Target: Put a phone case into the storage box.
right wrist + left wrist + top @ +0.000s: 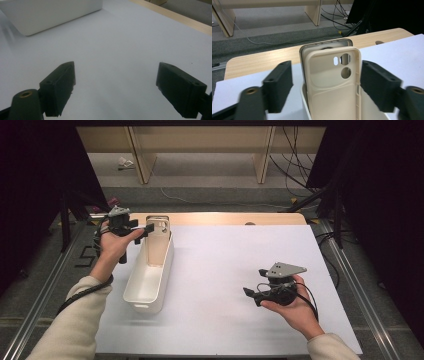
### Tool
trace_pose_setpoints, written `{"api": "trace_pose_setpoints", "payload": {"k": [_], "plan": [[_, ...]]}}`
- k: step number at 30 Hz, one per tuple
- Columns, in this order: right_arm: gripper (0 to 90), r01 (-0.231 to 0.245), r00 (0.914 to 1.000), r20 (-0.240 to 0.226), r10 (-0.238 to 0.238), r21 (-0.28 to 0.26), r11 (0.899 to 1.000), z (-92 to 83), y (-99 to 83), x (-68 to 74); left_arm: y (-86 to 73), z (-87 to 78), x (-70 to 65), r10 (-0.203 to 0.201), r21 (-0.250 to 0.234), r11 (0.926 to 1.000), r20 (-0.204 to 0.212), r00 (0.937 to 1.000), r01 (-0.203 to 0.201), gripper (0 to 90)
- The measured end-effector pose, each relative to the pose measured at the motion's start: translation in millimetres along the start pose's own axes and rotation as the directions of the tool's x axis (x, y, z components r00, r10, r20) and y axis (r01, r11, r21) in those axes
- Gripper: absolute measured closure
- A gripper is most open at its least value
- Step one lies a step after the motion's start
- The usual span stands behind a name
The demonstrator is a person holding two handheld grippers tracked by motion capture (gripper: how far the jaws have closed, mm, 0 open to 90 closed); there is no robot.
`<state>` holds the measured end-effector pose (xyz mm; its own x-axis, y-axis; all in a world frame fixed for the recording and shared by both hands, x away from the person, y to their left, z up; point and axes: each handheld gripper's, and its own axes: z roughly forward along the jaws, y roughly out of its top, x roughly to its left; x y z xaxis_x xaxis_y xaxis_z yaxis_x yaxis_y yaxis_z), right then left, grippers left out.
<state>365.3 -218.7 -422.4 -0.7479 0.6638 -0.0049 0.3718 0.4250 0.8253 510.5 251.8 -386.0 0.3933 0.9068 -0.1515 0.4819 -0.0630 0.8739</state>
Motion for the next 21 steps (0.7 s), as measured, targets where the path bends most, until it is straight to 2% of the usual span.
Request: {"api": "trace_pose_setpoints", "payload": {"k": [3, 9, 12, 17, 21], "plan": [[16.7, 0.0, 1.0, 0.001, 0.0, 0.0, 1.0, -0.1, 0.0, 0.0, -0.8, -4.4, -2.1, -0.012, -0.003, 0.9999, 0.007, 0.9999, 0.012, 18.7], [16.7, -0.002, 1.0, 0.002, 0.002, 0.0, 1.0, -0.2, -0.2, -0.4, -3.2, -15.9, -9.1, 0.011, -0.002, 0.9999, 0.019, 0.9998, -0.011, 13.6], [16.7, -0.002, 1.0, 0.003, 0.002, -0.001, 1.0, -0.3, -0.1, -0.3, -4.7, -22.5, -13.7, 0.009, -0.008, 0.9999, 0.036, 0.9993, -0.009, 11.4], [16.7, -0.002, 1.0, 0.004, 0.002, 0.0, 1.0, -0.2, -0.1, -0.2, -6.3, -33.8, -22.1, 0.019, -0.03, 0.9994, 0.056, 0.9983, -0.018, 10.1], [16.7, -0.003, 1.0, 0.003, 0.003, -0.001, 1.0, -0.2, -0.2, -0.5, -10.2, -40.4, -28.5, 0.016, -0.036, 0.9993, 0.088, 0.996, -0.013, 10.4]]}}
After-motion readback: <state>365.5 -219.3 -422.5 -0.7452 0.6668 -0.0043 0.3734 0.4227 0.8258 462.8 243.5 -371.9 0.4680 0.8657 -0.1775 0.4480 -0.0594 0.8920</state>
